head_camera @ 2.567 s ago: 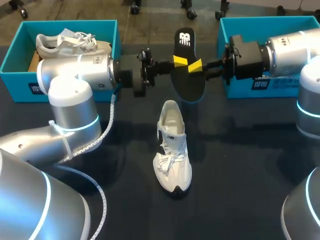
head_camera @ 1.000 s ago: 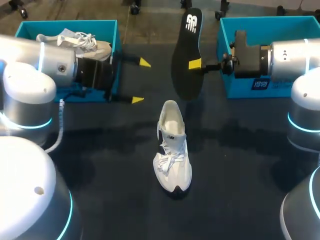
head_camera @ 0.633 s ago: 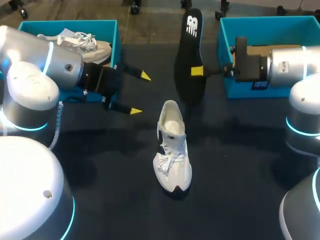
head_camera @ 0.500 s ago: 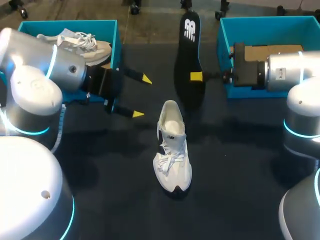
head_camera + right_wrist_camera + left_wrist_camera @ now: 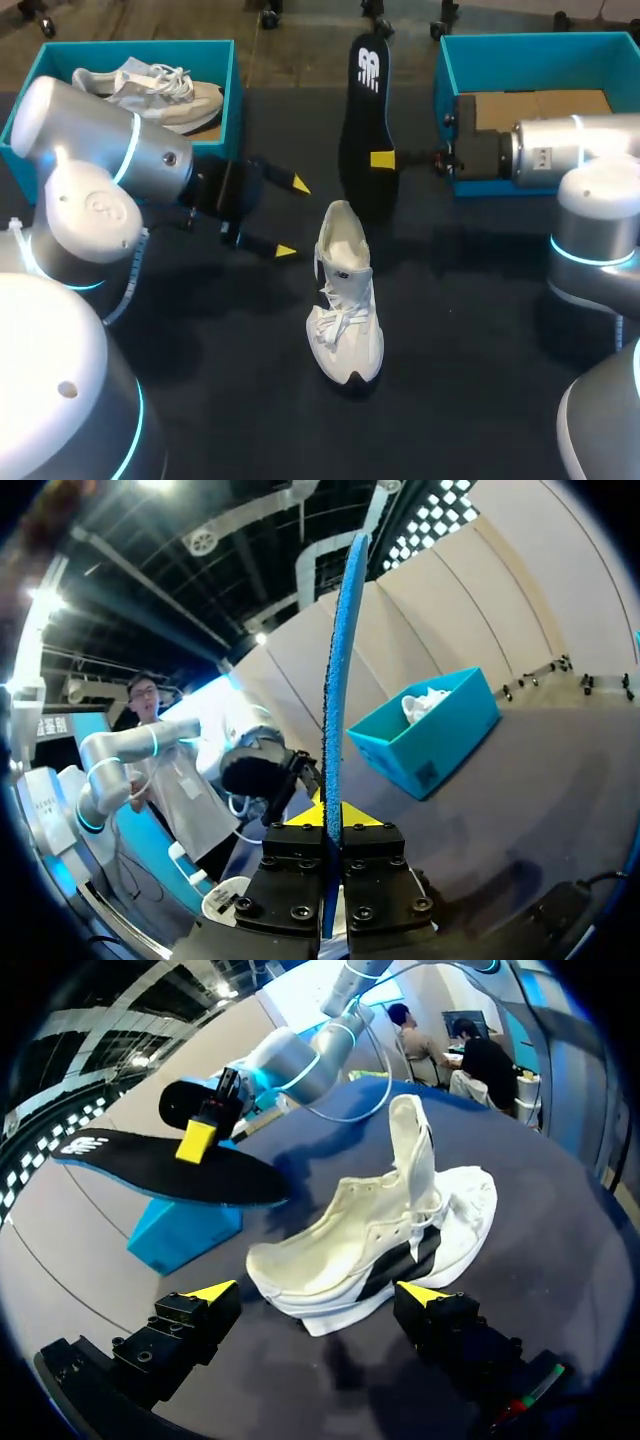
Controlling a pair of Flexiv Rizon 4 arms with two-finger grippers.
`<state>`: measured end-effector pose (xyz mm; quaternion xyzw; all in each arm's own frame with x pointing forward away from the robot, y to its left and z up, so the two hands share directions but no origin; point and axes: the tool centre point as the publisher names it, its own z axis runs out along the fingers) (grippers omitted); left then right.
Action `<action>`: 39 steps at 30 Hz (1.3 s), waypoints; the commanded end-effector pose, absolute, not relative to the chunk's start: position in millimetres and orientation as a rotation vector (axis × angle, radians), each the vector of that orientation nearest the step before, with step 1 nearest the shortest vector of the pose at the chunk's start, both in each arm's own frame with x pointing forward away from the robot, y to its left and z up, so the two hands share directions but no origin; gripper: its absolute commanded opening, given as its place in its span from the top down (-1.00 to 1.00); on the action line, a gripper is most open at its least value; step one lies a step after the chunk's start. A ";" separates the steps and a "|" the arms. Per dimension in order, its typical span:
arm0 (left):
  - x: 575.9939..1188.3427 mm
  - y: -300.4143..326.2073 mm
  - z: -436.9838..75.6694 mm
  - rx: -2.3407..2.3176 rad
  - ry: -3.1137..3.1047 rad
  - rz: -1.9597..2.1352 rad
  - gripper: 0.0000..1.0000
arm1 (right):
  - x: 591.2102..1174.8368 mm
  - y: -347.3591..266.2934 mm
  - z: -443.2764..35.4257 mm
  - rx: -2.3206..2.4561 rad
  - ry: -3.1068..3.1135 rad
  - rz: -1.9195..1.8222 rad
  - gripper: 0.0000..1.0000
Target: Take the shoe out of the shoebox, open the shoe tongue, remove and reinsert the insole, then place the shoe into the shoebox
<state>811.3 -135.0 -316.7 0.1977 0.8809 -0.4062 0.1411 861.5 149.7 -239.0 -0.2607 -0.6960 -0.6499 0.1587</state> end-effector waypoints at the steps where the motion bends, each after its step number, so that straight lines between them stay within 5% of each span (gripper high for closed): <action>1: 813.7 -142.8 -331.3 0.543 2.568 -1.167 -1.00 | 862.3 151.4 -239.3 -0.747 -1.992 -1.857 1.00; 39: 823.9 -142.5 -352.1 0.281 2.682 -1.166 -1.00 | 855.3 203.9 -284.1 -0.570 -2.023 -1.889 1.00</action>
